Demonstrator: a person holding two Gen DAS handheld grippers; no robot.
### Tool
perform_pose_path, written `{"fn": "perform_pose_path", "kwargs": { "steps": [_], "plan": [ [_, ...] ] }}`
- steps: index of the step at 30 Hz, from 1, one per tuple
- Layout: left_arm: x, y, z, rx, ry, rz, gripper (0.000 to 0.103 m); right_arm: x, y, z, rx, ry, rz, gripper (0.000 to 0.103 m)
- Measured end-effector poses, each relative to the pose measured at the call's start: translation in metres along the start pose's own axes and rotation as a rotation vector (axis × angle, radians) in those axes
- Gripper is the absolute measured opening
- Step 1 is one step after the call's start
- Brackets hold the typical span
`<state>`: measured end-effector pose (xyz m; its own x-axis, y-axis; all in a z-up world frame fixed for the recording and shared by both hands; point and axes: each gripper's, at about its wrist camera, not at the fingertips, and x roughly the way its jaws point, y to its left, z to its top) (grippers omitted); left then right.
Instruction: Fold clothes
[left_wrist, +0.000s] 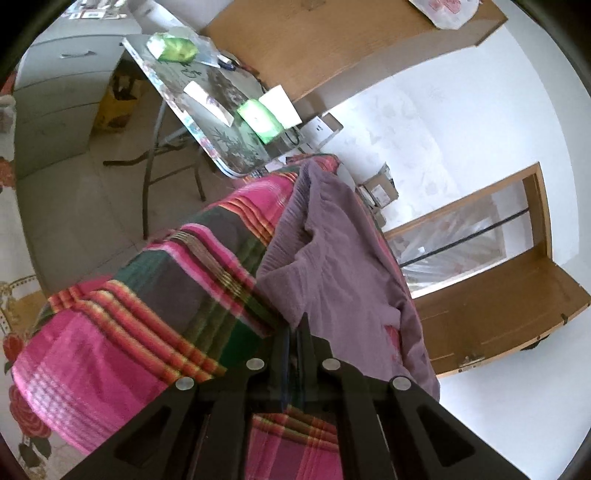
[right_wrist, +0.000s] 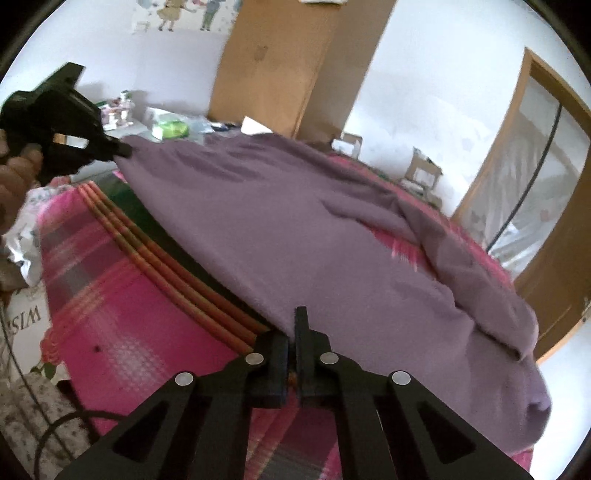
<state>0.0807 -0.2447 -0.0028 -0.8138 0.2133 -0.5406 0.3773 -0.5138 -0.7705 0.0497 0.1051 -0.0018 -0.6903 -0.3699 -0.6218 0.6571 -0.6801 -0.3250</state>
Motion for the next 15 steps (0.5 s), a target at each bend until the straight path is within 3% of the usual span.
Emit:
{"fn": "perform_pose_path", "kwargs": {
  "steps": [15],
  "plan": [
    [-0.013, 0.027, -0.016, -0.007, 0.024, 0.055, 0.003, -0.014, 0.020, -0.013, -0.061, 0.052, 0.062, 0.003]
  ]
}}
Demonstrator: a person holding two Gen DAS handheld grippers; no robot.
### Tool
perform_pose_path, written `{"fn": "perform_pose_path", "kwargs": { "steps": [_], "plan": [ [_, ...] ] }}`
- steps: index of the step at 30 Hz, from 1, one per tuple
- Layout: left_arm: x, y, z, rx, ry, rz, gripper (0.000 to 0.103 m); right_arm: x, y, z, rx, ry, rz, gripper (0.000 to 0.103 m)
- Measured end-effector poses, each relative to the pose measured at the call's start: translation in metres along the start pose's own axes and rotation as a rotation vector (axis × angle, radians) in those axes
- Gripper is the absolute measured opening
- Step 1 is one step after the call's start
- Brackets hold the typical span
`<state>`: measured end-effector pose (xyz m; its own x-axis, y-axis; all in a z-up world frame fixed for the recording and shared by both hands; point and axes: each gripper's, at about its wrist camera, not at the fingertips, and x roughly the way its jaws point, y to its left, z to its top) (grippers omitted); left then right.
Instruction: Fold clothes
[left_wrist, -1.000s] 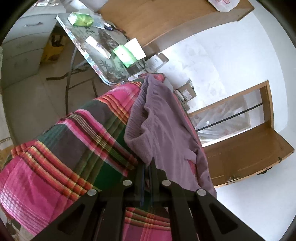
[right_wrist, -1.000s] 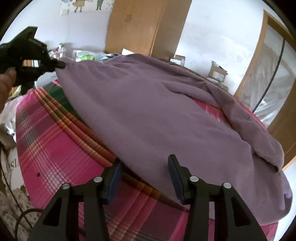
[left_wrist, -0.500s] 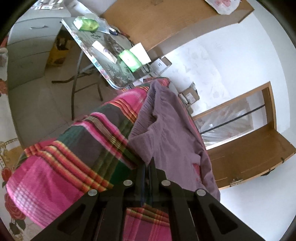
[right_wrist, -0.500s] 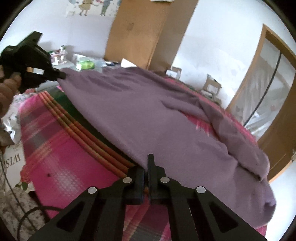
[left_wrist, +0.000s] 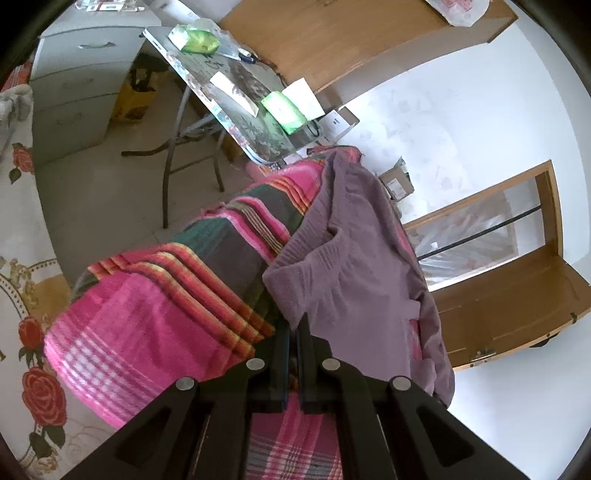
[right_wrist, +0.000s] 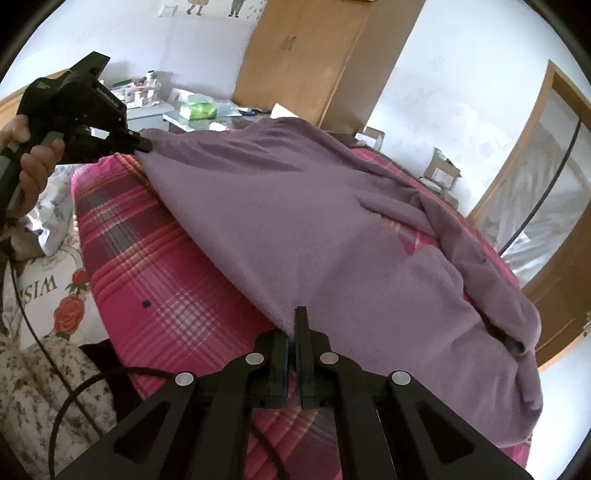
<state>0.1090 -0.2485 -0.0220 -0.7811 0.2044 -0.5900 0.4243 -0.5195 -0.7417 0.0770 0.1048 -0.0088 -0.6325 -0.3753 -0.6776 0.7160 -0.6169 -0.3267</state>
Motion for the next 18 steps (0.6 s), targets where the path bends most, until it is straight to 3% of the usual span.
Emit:
{"fn": "perform_pose_path", "kwargs": {
  "steps": [5, 13, 18],
  "plan": [
    [-0.008, 0.001, -0.002, 0.009, -0.015, 0.029, 0.003, 0.001, 0.003, -0.001, 0.002, -0.004, 0.031, 0.003],
    [0.005, 0.007, -0.005, 0.005, 0.036, 0.085, 0.005, 0.012, -0.007, -0.004, 0.017, 0.035, 0.102, 0.003],
    [0.002, 0.000, -0.003, 0.041, 0.046, 0.111, 0.009, 0.010, -0.025, 0.001, 0.080, 0.026, 0.189, 0.011]
  ]
}}
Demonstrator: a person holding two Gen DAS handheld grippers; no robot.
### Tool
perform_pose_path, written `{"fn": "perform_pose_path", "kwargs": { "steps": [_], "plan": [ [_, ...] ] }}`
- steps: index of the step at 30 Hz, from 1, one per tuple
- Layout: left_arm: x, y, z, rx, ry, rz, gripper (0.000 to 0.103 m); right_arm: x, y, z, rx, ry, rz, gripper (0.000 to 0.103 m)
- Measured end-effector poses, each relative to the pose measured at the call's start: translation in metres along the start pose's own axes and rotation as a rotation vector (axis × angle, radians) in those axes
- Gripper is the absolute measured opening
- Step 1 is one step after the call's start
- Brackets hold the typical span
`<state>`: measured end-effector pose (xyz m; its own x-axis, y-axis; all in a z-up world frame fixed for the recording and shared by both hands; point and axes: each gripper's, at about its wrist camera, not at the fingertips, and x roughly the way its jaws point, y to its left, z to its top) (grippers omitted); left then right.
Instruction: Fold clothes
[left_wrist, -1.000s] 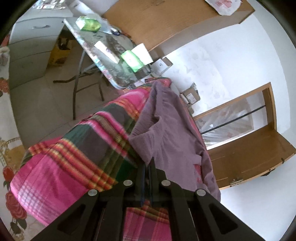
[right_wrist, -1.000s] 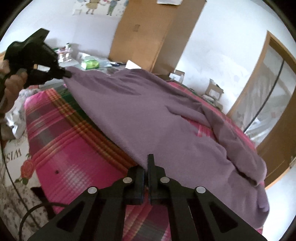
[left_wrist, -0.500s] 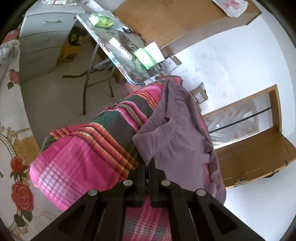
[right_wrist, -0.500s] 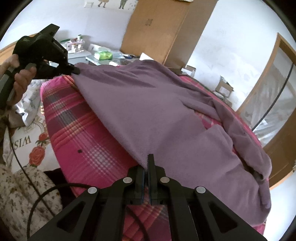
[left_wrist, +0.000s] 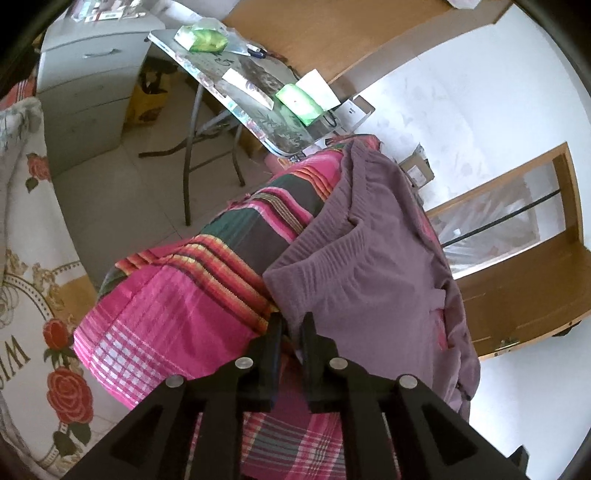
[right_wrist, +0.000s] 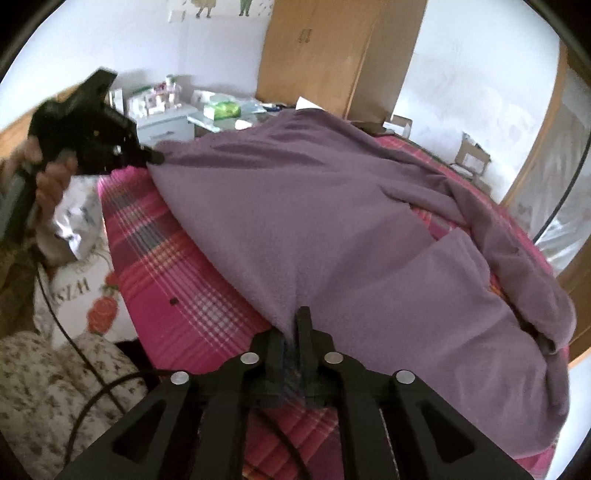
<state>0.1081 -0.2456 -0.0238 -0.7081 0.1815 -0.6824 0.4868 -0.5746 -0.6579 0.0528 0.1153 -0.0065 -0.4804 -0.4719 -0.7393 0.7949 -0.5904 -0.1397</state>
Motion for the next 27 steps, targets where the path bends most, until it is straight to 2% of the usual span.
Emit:
{"fn": "perform_pose_path", "kwargs": {
  "steps": [4, 5, 7, 10, 14, 17, 22, 24, 27],
  "plan": [
    [-0.011, -0.010, 0.006, 0.035, -0.019, 0.023, 0.010, -0.016, -0.019, 0.002, 0.057, -0.027, 0.058, 0.017],
    [-0.017, -0.015, 0.008, 0.058, -0.041, 0.044, 0.010, -0.021, -0.026, 0.002, 0.068, -0.036, 0.059, 0.021],
    [-0.029, -0.020, 0.013, 0.078, -0.088, 0.089, 0.010, -0.033, -0.038, 0.001, 0.089, -0.055, 0.062, 0.022],
    [-0.043, -0.024, 0.021, 0.074, -0.130, 0.109, 0.010, -0.054, -0.068, -0.004, 0.163, -0.097, 0.044, 0.024],
    [-0.046, -0.044, 0.027, 0.106, -0.147, 0.102, 0.010, -0.075, -0.113, -0.017, 0.283, -0.128, -0.040, 0.024],
    [-0.026, -0.082, 0.018, 0.218, -0.099, 0.069, 0.015, -0.084, -0.145, -0.028, 0.366, -0.138, -0.148, 0.024],
    [0.029, -0.149, -0.009, 0.414, 0.064, -0.029, 0.018, -0.097, -0.205, -0.055, 0.533, -0.144, -0.299, 0.024],
    [0.055, -0.176, -0.025, 0.486, 0.133, -0.057, 0.019, -0.098, -0.228, -0.067, 0.600, -0.125, -0.360, 0.024],
    [0.088, -0.210, -0.045, 0.556, 0.222, -0.094, 0.019, -0.093, -0.255, -0.077, 0.637, -0.076, -0.437, 0.025]
  ]
}}
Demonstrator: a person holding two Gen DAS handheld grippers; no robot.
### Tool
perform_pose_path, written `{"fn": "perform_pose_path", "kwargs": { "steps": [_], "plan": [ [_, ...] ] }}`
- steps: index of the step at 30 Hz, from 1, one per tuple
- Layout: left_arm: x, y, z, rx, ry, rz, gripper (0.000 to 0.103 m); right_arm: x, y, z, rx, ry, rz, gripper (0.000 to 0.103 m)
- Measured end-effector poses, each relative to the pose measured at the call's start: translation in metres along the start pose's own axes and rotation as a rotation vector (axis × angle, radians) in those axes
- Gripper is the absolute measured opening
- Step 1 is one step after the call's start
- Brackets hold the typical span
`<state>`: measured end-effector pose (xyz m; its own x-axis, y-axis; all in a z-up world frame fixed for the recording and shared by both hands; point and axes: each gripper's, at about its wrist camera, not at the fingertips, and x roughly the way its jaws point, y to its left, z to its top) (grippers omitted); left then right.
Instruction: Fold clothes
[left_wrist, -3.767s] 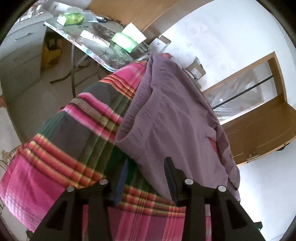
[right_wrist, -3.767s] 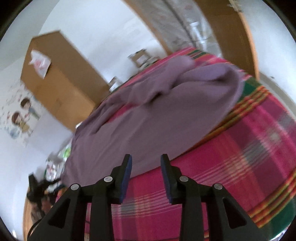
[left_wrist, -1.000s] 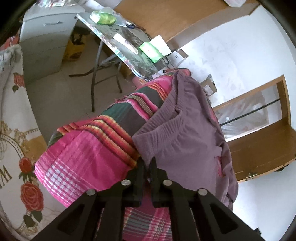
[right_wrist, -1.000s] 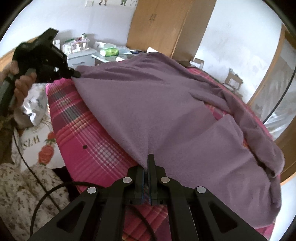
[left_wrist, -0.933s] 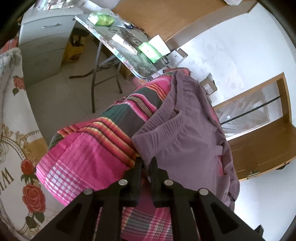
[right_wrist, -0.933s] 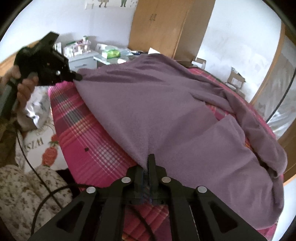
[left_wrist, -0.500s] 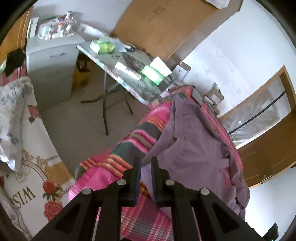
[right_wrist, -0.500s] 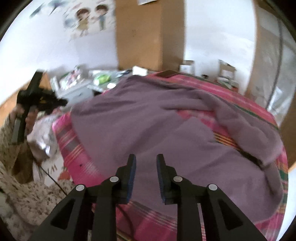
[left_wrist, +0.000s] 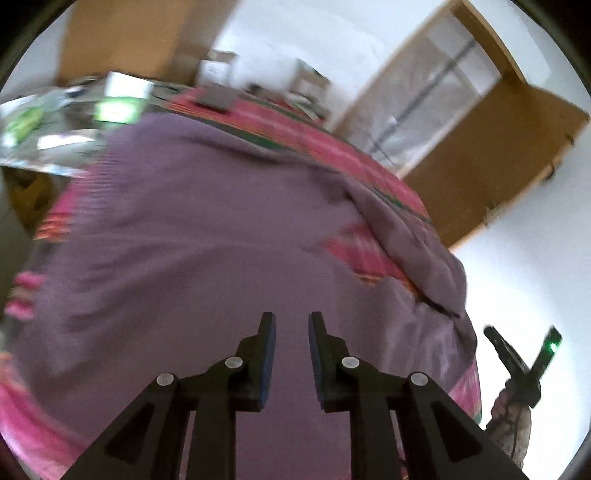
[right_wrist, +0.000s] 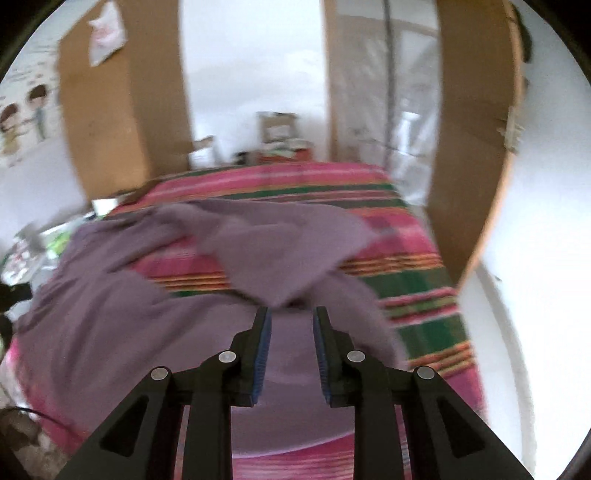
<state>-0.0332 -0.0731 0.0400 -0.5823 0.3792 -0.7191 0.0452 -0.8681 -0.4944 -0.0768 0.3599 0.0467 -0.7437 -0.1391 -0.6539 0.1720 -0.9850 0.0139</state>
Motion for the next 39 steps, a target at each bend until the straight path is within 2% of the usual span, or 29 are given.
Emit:
{"fn": "perform_pose_path", "kwargs": {
  "steps": [1, 2, 3, 5, 9, 15, 16, 18, 19, 22, 26, 39],
  "plan": [
    [0.009, -0.009, 0.002, 0.021, 0.021, -0.018, 0.019, 0.006, -0.007, 0.002, 0.006, 0.009, -0.030, 0.029],
    [0.019, -0.019, 0.003, 0.040, 0.044, -0.033, 0.019, 0.009, -0.012, 0.003, -0.001, 0.019, -0.034, 0.037],
    [0.029, -0.029, 0.005, 0.060, 0.066, -0.045, 0.019, 0.013, -0.015, 0.004, -0.012, 0.029, -0.030, 0.041],
    [0.043, -0.043, 0.006, 0.080, 0.092, -0.055, 0.019, 0.023, -0.016, 0.008, -0.051, 0.042, -0.040, 0.042],
    [0.070, -0.062, 0.008, 0.128, 0.155, -0.068, 0.019, 0.044, -0.012, 0.014, -0.114, 0.075, 0.011, 0.042],
    [0.096, -0.073, 0.011, 0.127, 0.197, -0.072, 0.020, 0.076, -0.001, 0.015, -0.196, 0.140, 0.048, 0.042],
    [0.099, -0.073, 0.012, 0.125, 0.203, -0.073, 0.020, 0.079, 0.000, 0.015, -0.202, 0.146, 0.052, 0.041],
    [0.106, -0.075, 0.012, 0.124, 0.214, -0.073, 0.021, 0.082, -0.001, 0.014, -0.210, 0.151, 0.044, 0.028],
    [0.109, -0.076, 0.012, 0.123, 0.221, -0.072, 0.021, 0.083, -0.001, 0.013, -0.213, 0.151, 0.036, 0.016],
    [0.115, -0.079, 0.013, 0.115, 0.227, -0.074, 0.021, 0.082, -0.008, 0.012, -0.193, 0.146, 0.040, 0.007],
    [0.119, -0.081, 0.015, 0.113, 0.226, -0.076, 0.021, 0.070, -0.017, 0.013, -0.156, 0.108, 0.036, 0.005],
    [0.128, -0.088, 0.012, 0.116, 0.233, -0.062, 0.021, 0.029, -0.067, 0.023, 0.006, -0.015, -0.090, 0.005]
  ]
}}
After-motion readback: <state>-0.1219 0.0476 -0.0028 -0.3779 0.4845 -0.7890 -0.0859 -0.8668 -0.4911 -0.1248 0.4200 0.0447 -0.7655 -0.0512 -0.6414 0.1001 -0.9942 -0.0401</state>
